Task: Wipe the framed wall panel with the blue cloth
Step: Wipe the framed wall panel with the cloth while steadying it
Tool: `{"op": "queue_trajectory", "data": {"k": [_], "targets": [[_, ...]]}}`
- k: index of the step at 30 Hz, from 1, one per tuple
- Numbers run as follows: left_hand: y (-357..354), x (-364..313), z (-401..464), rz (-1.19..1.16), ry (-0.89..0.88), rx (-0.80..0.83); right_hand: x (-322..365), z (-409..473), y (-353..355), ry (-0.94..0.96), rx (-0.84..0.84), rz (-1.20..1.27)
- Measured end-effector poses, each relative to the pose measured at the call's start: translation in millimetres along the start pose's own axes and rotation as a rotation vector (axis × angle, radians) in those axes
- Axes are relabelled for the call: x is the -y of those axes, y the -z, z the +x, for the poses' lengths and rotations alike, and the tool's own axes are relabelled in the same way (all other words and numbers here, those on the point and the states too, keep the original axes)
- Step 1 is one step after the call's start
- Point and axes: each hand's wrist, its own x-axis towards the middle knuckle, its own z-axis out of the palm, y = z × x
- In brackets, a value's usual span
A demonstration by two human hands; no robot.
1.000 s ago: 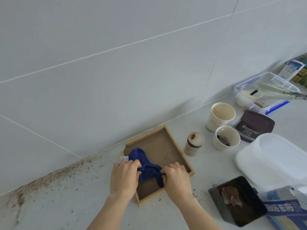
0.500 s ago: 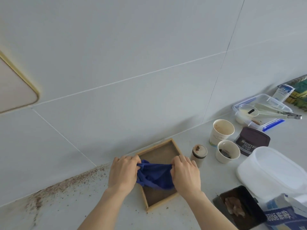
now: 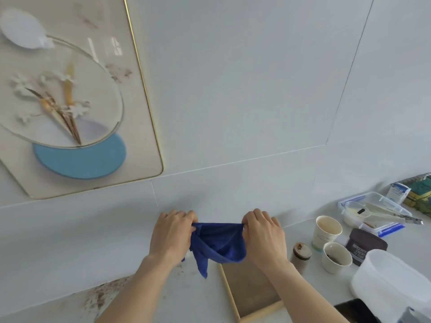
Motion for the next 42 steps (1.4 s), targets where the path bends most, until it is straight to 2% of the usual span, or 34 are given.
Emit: {"op": "queue_trajectory", "data": {"k": [10,17,21,25,30,35,39,42], "targets": [[108.6,82.1,-44.3,0.068,0.066,-0.161,120.4,19.5,62.7,0.149,-0.205,0.048],[159.6,124.7,-68.5,0.043,0.12,-0.292,180.4,28.7,93.9,0.218,-0.276,0.09],[179.4,135.3,-78.3,0.033,0.121,-0.331,202.7,30.3,109.3,0.171,-0.255,0.181],[197.2,140.7,-81.6,-0.049,0.113,-0.405,209.2,37.3,122.4,0.088,-0.04,0.472],[212.9,134.1,-71.2,-0.508,0.126,-0.365,213.2,34.1,128.2,-0.219,0.237,1.187],[215.6,110.1,-53.8,-0.818,0.128,-0.497,234.5,12.7,130.4,-0.26,0.617,1.649],[206.8,92.8,-43.3,-0.855,0.163,-0.55,247.0,7.1,128.0,-0.517,0.875,2.086],[197.5,87.7,-39.7,-0.779,0.163,-0.55,244.4,11.3,128.8,-0.466,0.825,2.201]]}}
